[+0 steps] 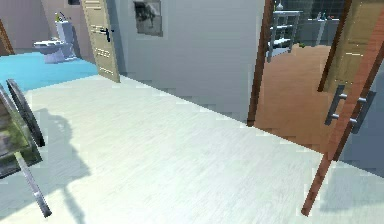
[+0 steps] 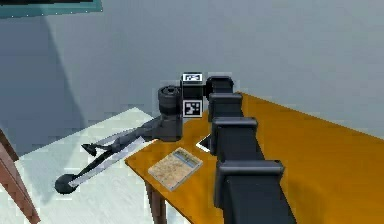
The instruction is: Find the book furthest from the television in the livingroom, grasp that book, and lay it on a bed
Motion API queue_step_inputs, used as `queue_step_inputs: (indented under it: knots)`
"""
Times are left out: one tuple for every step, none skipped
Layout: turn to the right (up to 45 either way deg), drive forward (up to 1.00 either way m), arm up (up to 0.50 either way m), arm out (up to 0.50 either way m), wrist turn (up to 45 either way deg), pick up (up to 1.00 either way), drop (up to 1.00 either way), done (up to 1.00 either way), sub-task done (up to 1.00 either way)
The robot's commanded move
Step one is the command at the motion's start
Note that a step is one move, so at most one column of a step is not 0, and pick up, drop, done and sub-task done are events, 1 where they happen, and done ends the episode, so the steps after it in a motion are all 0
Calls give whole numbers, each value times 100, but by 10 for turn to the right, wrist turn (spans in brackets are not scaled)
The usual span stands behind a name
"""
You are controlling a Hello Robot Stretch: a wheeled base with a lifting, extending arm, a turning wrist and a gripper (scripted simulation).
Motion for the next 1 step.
queue_step_inputs:
  knots:
    - [0,0,0,0,450,0,0,0,0]
